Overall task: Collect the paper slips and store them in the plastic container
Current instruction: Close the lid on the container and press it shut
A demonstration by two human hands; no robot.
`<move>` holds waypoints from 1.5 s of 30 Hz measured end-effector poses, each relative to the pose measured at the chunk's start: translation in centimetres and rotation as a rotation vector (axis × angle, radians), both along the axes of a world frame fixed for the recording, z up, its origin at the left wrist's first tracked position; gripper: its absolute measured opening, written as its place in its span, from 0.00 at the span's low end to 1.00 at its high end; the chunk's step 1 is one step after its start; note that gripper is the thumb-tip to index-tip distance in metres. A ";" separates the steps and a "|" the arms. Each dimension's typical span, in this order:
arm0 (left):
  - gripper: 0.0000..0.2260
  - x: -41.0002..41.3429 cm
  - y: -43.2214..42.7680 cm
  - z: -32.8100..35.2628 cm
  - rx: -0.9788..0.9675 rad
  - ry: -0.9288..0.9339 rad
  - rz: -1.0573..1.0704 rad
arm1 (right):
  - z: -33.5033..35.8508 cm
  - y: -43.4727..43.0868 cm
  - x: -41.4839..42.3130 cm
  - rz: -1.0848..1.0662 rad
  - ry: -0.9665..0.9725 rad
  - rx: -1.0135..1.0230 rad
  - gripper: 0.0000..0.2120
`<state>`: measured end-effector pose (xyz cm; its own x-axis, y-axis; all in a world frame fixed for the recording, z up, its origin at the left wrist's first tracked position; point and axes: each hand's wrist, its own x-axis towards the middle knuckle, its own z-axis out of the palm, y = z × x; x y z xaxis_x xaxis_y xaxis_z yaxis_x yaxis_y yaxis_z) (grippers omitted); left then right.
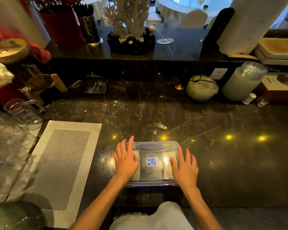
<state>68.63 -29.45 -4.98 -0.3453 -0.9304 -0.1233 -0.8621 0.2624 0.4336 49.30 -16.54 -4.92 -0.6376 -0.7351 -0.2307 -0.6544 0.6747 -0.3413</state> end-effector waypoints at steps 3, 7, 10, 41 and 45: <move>0.31 -2.0 -2.1 -0.4 0.012 -0.110 -0.196 | -0.2 -2.1 1.0 0.146 0.104 -0.010 0.34; 0.30 -3.8 -5.7 -0.6 0.292 -0.301 -0.368 | -1.7 -3.2 2.2 0.176 0.177 0.040 0.33; 0.35 -5.4 -9.0 0.5 0.524 -0.269 -0.351 | -2.0 -3.3 2.2 0.146 0.165 0.031 0.33; 0.18 -3.0 -8.6 -1.6 0.253 0.069 -0.378 | -2.5 -3.0 2.2 0.138 0.154 -0.016 0.31; 0.15 -3.3 -8.4 -1.7 0.245 0.104 -0.360 | -2.4 -3.1 2.2 0.131 0.144 -0.013 0.31</move>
